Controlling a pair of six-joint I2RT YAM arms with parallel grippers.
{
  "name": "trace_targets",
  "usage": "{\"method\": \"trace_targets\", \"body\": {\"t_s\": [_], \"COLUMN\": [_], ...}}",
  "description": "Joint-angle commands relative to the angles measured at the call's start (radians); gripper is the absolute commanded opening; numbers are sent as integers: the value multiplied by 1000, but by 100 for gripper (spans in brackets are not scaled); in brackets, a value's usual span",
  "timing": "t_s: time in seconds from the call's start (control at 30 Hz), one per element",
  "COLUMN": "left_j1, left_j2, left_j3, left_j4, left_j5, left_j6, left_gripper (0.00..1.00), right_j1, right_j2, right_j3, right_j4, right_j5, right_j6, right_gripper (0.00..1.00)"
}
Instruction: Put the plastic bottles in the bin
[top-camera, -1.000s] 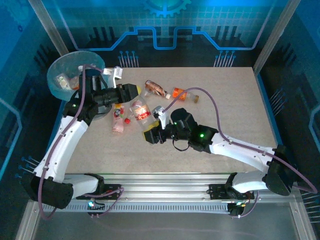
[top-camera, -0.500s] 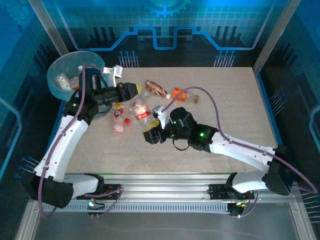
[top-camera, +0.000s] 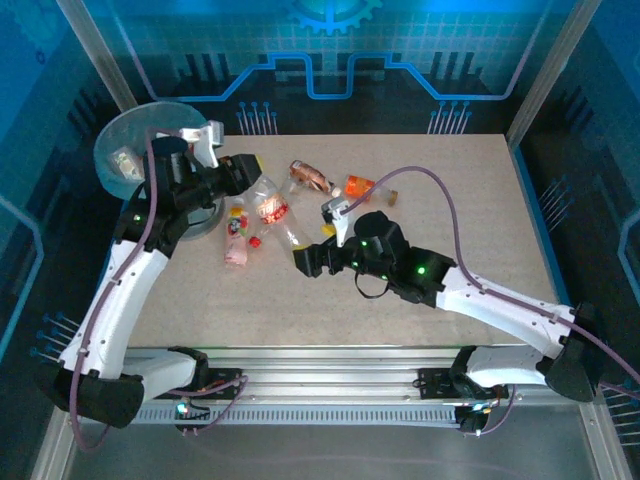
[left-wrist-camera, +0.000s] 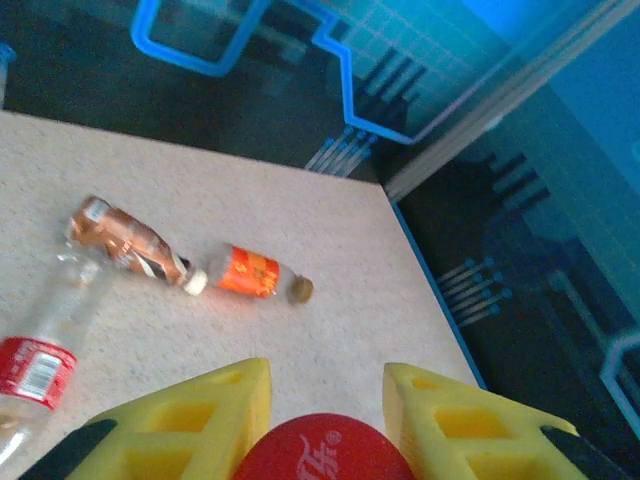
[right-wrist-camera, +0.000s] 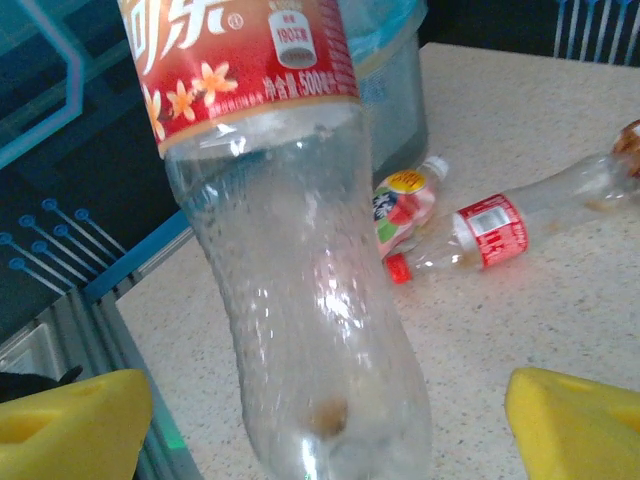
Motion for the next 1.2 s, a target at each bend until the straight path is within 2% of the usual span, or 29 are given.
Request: {"method": "trace_targets", "body": {"t_s": [0.0, 0.17, 0.33, 0.43, 0.6, 0.73, 0.9, 1.0, 1.17], "left_j1": [9, 86, 256, 328, 377, 417, 485, 499, 527], "left_j2": [-6, 34, 110, 173, 269, 326, 369, 386, 431], "left_j3": [94, 207, 351, 449, 550, 607, 607, 585, 565], "left_j4": [5, -6, 9, 16, 78, 114, 177, 214, 240], "left_j5": [-128, -189, -217, -289, -424, -497, -506, -546, -543], "left_j6": [57, 107, 122, 182, 301, 305, 184, 201, 269], "left_gripper": [0, 0, 0, 0, 0, 0, 0, 0, 0], "right_j1": [-7, -10, -15, -28, -51, -67, -84, -91, -93], "right_j2": [-32, -39, -30, -18, 2, 19, 35, 39, 29], "right_j3": [32, 47, 59, 58, 66, 75, 83, 86, 78], "right_j4": [-15, -8, -3, 5, 6, 5, 4, 0, -14], "right_j5": [95, 125, 135, 123, 94, 67, 33, 15, 3], "right_j6": [-13, -48, -81, -87, -91, -99, -102, -102, -104], "right_gripper": [93, 93, 93, 93, 93, 93, 92, 92, 92]}}
